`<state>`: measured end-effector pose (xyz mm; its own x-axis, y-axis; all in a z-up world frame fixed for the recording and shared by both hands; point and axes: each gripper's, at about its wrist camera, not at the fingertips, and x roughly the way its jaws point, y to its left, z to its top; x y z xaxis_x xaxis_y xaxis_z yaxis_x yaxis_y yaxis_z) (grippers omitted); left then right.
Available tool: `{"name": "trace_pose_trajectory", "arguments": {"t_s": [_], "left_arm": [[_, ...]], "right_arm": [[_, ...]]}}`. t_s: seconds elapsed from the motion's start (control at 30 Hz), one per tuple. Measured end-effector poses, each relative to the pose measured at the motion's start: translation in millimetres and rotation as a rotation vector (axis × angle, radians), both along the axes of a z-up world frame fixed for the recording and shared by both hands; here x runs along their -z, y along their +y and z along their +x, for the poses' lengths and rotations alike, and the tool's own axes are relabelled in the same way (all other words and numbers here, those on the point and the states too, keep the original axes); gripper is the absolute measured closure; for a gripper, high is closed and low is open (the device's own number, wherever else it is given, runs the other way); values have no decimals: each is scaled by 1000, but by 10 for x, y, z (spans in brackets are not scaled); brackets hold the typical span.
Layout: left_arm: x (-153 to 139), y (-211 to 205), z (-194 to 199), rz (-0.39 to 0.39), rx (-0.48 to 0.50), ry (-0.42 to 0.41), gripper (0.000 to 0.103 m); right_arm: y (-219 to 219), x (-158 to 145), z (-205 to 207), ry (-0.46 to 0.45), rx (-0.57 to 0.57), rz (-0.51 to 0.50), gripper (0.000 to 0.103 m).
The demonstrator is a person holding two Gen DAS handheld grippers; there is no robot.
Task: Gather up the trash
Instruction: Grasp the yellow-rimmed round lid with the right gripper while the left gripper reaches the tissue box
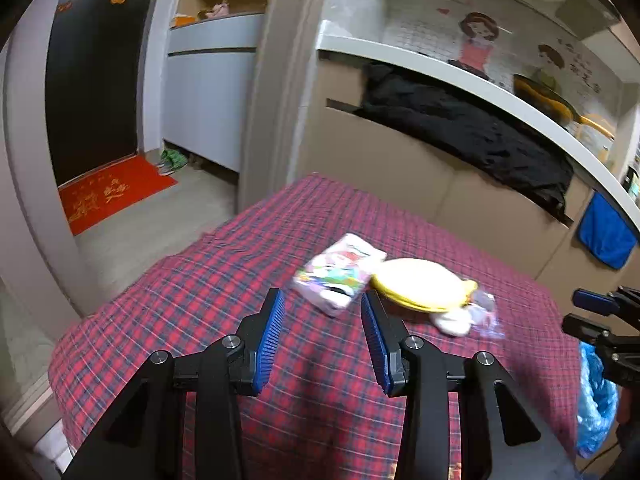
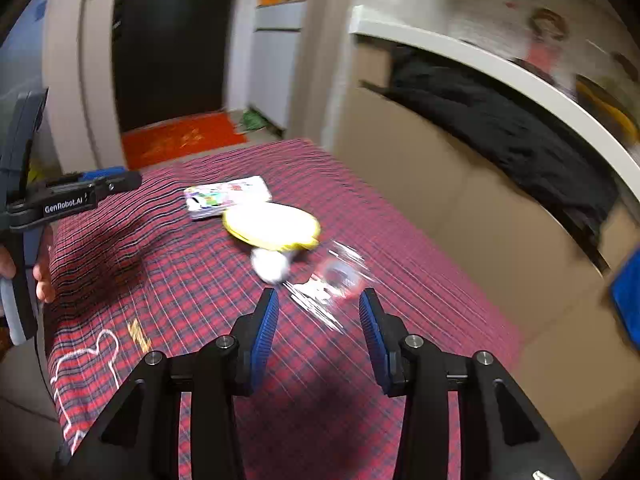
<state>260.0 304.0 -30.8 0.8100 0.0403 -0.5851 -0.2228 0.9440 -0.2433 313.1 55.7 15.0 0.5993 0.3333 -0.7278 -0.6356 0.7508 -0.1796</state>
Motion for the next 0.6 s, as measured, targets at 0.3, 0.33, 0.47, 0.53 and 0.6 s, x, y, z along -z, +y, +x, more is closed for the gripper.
{"name": "trace_pose_trajectory", "arguments": {"t_s": [0.3, 0.33, 0.47, 0.53, 0.6], "left_arm": [[209, 390, 309, -12, 6, 70, 62], [221, 416, 353, -18, 19, 72, 62], [266, 470, 536, -33, 59, 74, 62], [295, 483, 638, -45, 86, 76, 62], [330, 483, 766, -62, 117, 86, 62]], "right_arm": [[983, 425, 441, 28, -131, -125, 64], [1059, 483, 453, 22, -145, -137, 64], [1269, 690, 528, 15, -182, -174, 64], [1306, 796, 584, 44, -183, -183, 64], [1311, 863, 620, 72, -179, -191, 65]]}}
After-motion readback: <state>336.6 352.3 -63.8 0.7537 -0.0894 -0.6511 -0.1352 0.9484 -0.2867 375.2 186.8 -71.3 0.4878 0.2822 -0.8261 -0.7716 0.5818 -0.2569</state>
